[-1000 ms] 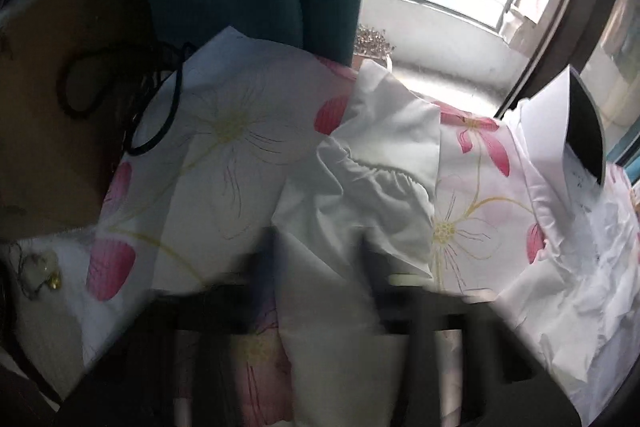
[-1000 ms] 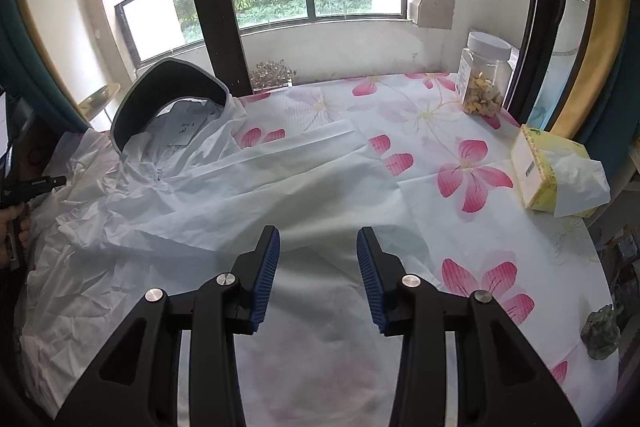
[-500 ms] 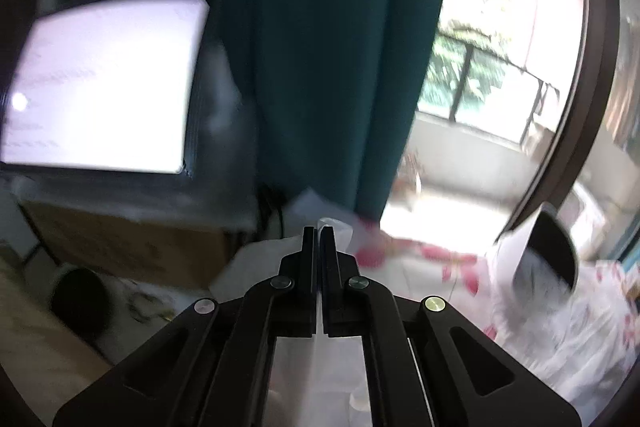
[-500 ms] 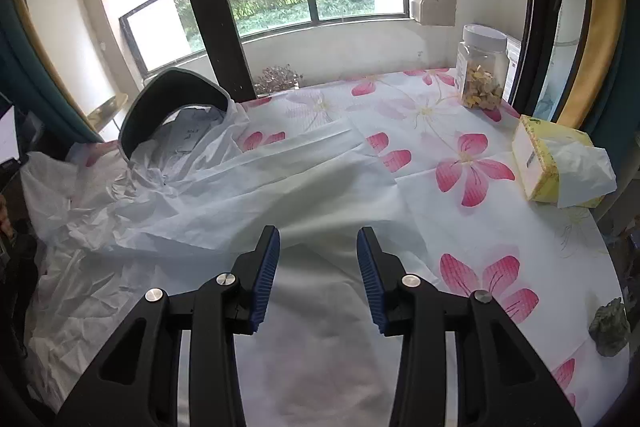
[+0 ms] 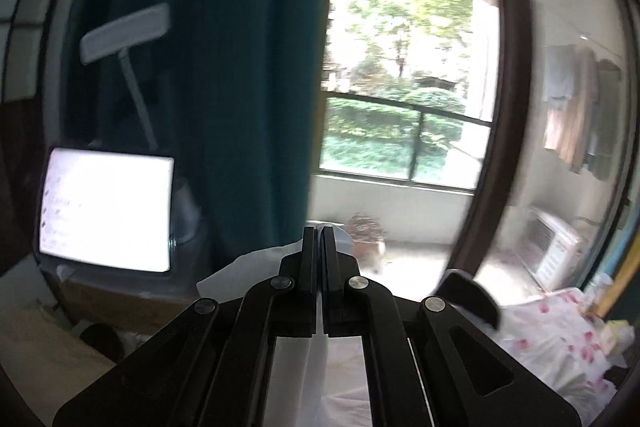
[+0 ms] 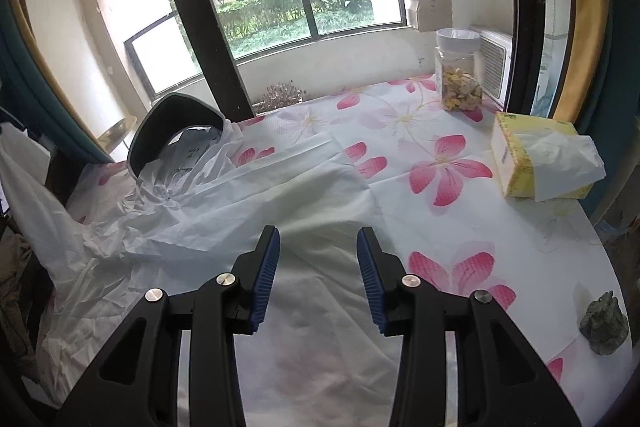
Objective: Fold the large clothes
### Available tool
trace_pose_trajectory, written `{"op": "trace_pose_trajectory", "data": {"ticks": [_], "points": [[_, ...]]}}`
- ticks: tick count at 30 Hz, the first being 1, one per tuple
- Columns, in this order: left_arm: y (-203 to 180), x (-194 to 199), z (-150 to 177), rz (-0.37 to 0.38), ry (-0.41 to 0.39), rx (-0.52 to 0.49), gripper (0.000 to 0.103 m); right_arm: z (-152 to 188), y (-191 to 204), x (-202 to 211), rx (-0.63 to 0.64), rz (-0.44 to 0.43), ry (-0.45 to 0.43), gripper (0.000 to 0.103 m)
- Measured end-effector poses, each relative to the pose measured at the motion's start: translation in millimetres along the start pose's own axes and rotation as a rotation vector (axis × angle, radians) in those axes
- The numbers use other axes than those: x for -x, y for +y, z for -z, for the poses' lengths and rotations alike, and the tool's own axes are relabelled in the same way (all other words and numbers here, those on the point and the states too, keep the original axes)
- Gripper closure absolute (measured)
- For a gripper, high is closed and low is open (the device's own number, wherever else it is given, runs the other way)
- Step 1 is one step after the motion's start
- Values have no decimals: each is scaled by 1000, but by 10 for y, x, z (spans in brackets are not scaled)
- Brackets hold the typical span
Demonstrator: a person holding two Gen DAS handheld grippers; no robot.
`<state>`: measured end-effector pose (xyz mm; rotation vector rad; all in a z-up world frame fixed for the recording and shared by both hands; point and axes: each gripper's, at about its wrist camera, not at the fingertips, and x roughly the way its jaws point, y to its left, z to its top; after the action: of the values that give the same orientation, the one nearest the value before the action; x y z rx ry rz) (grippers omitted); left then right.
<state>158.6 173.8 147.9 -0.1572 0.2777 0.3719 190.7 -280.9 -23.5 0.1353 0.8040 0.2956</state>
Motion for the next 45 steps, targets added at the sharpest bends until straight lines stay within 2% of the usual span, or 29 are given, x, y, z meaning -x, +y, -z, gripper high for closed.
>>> {"op": "trace_pose_trajectory", "data": {"ticks": [5, 12, 19, 25, 27, 30, 33, 34, 37, 39, 42, 45], "points": [[-560, 186, -42, 84, -3, -78, 102, 30, -216, 76, -25, -6, -10, 63], [-1263, 153, 146, 184, 53, -148, 102, 103, -501, 155, -64, -17, -24, 63], [-1835, -135, 561, 271, 176, -166, 102, 174, -729, 195, -97, -23, -23, 63], [-2208, -380, 895, 310, 238, -139, 101, 183, -843, 218, -112, -22, -22, 63], [-2340, -474, 1071, 337, 298, -119, 101, 186, -867, 237, -112, -19, -25, 63], [-2583, -545, 1381, 427, 408, -143, 101, 200, -909, 240, -118, -10, -22, 63], [-2787, -489, 1773, 534, 510, -221, 77, 224, -948, 216, -127, 3, -10, 63], [-2843, -461, 1932, 570, 556, -252, 65, 233, -959, 205, -131, 8, -5, 63], [-2838, -393, 2153, 597, 625, -292, 63, 249, -952, 183, -131, 23, 7, 63], [-2680, -309, 2184, 623, 651, -260, 62, 234, -927, 159, -124, 31, 15, 63], [-2377, -176, 2076, 619, 607, -233, 57, 200, -834, 106, -104, 38, 26, 63], [-1902, -114, 1923, 551, 560, -185, 52, 133, -669, 7, -67, 35, 41, 63]]}}
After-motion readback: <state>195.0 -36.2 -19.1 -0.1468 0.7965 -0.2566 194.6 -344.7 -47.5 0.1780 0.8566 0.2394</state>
